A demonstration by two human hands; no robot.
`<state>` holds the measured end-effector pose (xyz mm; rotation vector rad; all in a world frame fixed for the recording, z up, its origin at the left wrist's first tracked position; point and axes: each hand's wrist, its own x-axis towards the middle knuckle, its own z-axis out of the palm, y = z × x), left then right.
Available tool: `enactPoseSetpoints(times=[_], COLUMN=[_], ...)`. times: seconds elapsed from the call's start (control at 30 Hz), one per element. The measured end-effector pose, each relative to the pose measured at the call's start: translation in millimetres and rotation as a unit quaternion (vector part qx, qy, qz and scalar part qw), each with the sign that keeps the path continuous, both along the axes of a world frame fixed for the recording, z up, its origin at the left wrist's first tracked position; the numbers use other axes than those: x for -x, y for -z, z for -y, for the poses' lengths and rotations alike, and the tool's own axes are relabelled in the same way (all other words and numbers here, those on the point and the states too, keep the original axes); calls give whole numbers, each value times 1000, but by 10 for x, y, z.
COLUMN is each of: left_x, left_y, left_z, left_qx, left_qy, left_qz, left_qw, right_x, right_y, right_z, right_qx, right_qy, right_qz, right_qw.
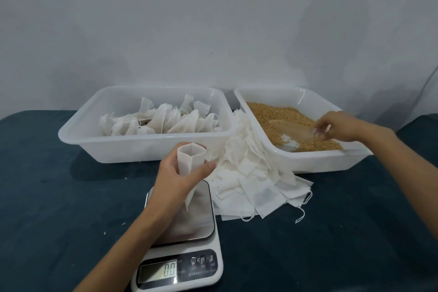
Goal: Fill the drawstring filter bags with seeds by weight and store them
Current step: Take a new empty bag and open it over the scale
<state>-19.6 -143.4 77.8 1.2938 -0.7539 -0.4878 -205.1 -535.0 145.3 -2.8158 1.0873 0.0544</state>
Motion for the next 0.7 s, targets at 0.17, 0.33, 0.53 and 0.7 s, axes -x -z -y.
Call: enactPoseSetpoints(times=[0.17, 0.33, 0.53, 0.7], left_x=[-7, -70, -148, -101], left_y=[-5, 44, 101, 126], left_z=[-13, -86, -239, -305], left_qx=[1, -19, -33, -47], left_qy=[7, 27, 31, 45], left_qz=[6, 33, 38, 34], left_qw=[1000, 999, 998, 997], right_x=[-4, -67, -268, -411], right_y=[2, -113, -209, -266], right_z=[-52, -335, -1089, -1592], right_qx=[33, 36, -28, -31], right_qy=[-7, -48, -164, -257], right_qz=[60, 110, 170, 155], right_qw=[998, 992, 971, 953])
